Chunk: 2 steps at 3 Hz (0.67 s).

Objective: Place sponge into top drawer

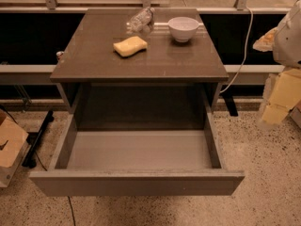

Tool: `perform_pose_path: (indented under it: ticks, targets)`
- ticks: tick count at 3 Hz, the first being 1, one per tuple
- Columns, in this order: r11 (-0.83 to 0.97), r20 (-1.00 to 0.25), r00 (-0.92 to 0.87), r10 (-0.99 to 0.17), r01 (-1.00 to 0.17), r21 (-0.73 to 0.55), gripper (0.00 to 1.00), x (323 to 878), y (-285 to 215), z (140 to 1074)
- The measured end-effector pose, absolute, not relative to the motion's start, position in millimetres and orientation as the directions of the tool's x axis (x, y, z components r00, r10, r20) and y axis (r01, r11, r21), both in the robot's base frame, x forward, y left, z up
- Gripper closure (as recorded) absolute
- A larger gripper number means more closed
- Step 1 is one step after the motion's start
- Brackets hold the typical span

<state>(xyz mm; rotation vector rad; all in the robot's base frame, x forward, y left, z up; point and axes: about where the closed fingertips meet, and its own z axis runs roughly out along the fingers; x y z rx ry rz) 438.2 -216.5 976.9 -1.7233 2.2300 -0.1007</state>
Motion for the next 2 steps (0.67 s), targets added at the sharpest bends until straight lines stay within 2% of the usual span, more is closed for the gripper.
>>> perform_pose_path:
  ticks: [1,2]
  targets:
    - [0.27,-0.208,-0.221,-0.953,-0.93,-0.248,0.0,438.3,-216.4,976.8]
    - [0.3,-0.319,-0.211,-0.924,-0.917,-0.263,0.0,461.2,-190.8,974.1]
